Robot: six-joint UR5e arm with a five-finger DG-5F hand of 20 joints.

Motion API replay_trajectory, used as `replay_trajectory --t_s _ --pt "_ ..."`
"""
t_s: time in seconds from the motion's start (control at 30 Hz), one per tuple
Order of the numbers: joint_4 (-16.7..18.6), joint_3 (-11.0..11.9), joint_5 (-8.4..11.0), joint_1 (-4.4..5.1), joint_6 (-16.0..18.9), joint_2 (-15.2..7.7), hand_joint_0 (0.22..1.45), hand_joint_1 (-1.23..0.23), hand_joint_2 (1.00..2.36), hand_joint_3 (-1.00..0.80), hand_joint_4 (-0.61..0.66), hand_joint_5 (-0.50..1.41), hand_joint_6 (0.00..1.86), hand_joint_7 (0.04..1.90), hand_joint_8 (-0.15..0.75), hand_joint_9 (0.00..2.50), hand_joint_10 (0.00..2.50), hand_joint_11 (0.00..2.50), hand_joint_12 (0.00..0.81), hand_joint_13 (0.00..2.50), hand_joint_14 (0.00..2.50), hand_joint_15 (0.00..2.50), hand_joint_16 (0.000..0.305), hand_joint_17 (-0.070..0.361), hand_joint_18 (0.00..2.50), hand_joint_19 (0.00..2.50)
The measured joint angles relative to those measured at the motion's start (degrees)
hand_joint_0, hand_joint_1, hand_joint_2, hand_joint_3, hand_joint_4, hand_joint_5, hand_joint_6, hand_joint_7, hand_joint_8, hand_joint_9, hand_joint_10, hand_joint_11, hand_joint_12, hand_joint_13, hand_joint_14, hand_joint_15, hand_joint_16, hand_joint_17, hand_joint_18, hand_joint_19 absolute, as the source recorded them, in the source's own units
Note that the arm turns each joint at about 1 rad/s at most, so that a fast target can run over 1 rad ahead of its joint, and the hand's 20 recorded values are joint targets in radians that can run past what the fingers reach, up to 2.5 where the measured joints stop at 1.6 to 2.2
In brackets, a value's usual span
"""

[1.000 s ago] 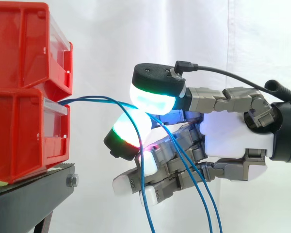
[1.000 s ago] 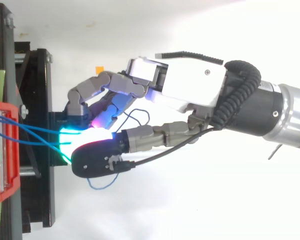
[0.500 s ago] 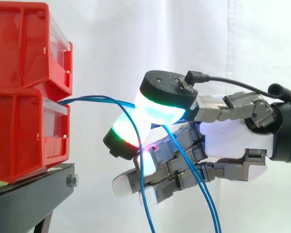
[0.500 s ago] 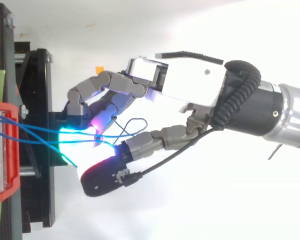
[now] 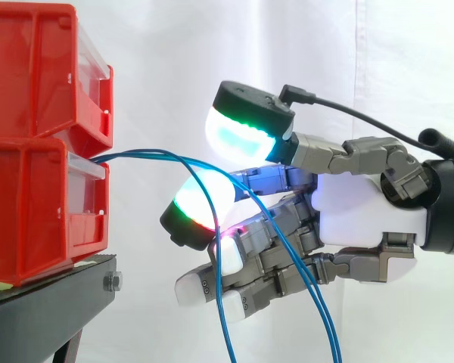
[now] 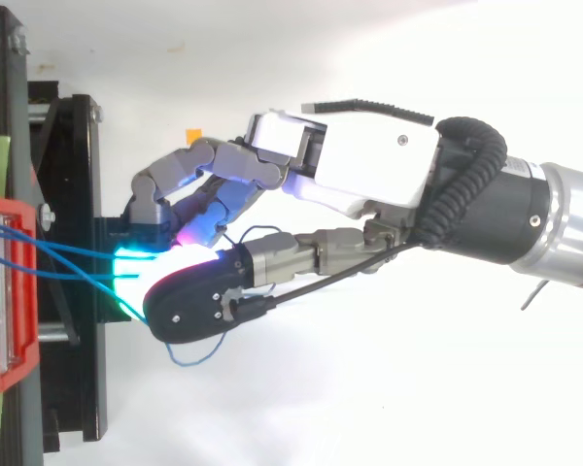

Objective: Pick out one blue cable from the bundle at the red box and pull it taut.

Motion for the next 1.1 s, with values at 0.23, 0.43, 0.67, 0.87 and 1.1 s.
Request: replay_trajectory --t_s 0.23,0.43,0.67,0.87,1.1 --pt "0.0 0.0 -0.01 -0.01 0.0 0.0 0.59 -0.59 1.02 -0.16 0.13 -0.18 0.87 1.08 0.266 0.93 0.02 0.59 0.333 0.72 0.01 0.26 0.051 0.115 0.59 0.51" --pt "0.0 0.0 0.00 -0.01 0.0 0.0 0.60 -0.73 1.02 -0.16 0.12 -0.18 0.88 1.07 0.259 0.90 0.02 0.60 0.334 0.70 0.01 0.26 0.052 0.116 0.58 0.51" --pt "0.0 0.0 -0.05 0.01 0.0 0.0 0.65 -0.84 1.02 -0.29 0.08 -0.20 0.89 1.02 0.247 0.84 0.02 0.59 0.332 0.68 0.01 0.23 0.051 0.116 0.58 0.45" --pt "0.0 0.0 -0.06 0.07 0.0 0.0 0.68 -0.86 1.01 -0.36 0.09 -0.20 0.89 0.99 0.241 0.83 0.02 0.59 0.331 0.67 0.01 0.23 0.051 0.115 0.60 0.42" --pt "0.0 0.0 -0.07 0.09 0.0 0.0 0.58 -0.72 1.00 -0.50 0.14 -0.19 0.89 0.99 0.247 0.88 0.02 0.59 0.327 0.70 0.01 0.23 0.051 0.115 0.61 0.45"
